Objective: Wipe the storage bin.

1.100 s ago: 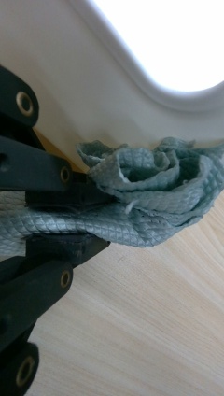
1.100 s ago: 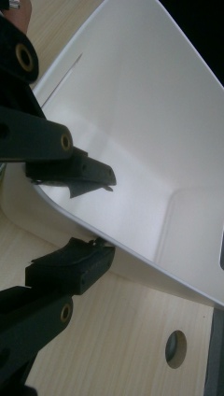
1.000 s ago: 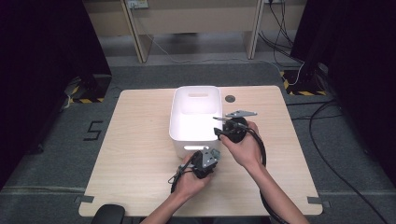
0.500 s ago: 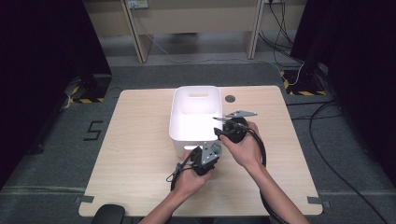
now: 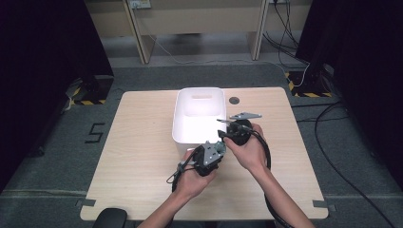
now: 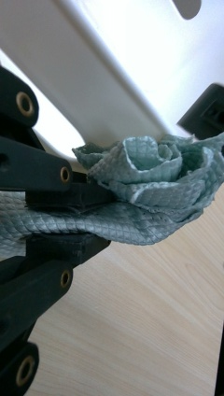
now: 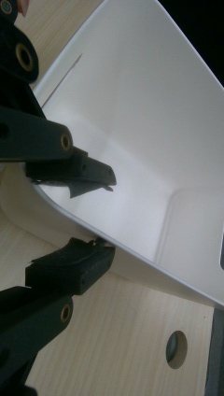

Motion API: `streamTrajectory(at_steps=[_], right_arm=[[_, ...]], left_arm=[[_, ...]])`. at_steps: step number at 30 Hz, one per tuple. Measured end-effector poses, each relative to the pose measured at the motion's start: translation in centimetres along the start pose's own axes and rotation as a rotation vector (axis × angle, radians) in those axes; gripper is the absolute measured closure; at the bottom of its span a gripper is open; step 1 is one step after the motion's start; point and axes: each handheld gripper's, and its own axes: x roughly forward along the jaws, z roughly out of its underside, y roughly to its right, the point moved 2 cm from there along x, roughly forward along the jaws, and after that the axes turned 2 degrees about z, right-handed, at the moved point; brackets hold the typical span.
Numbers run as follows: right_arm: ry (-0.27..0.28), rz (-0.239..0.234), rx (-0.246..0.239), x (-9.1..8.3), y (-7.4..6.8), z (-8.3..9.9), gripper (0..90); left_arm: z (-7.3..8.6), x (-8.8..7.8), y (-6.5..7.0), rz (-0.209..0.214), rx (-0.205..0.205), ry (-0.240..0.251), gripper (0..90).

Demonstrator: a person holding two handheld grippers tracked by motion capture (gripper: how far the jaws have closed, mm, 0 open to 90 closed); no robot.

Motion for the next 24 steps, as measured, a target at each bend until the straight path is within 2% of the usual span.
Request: streamTrajectory(at_steps=[6, 8, 13, 14, 15, 18, 20, 21, 23, 24], right_arm=[[-0.001, -0.002, 0.004, 0.0, 0.0, 0.0, 60.0], [-0.006, -0.001, 0.005, 0.0, 0.0, -0.1, 59.9], [-0.008, -0.002, 0.008, 0.0, 0.0, -0.1, 59.7], [-0.009, -0.004, 0.01, 0.0, 0.1, -0.1, 59.5], [-0.009, -0.004, 0.01, 0.0, 0.1, -0.1, 59.5], [-0.01, -0.009, 0.015, 0.1, 0.1, -0.1, 58.4], [-0.015, -0.005, 0.012, 0.1, 0.0, -0.1, 58.3], [-0.015, -0.005, 0.012, 0.1, 0.0, -0.1, 58.3], [-0.026, -0.001, 0.009, 0.1, 0.0, -0.2, 58.6], [-0.028, 0.0, 0.01, 0.1, 0.0, -0.3, 58.7]], left_arm=[[0.0, 0.0, -0.1, 0.007, 0.0, 0.0, 78.7], [0.1, -0.1, 0.0, 0.004, 0.016, -0.016, 78.6], [0.9, -0.8, -0.1, 0.008, 0.027, -0.037, 78.6], [1.5, -1.5, -0.2, 0.012, 0.025, -0.046, 78.6], [1.5, -1.5, -0.2, 0.012, 0.025, -0.046, 78.6], [3.0, -3.1, -1.0, 0.003, -0.003, -0.052, 78.6], [4.7, -4.9, -2.0, -0.007, -0.034, -0.054, 78.6], [4.7, -4.9, -2.0, -0.007, -0.034, -0.054, 78.5], [5.7, -6.3, -2.9, -0.026, -0.057, -0.048, 78.5], [6.4, -7.6, -3.8, -0.039, -0.084, -0.043, 78.5]])
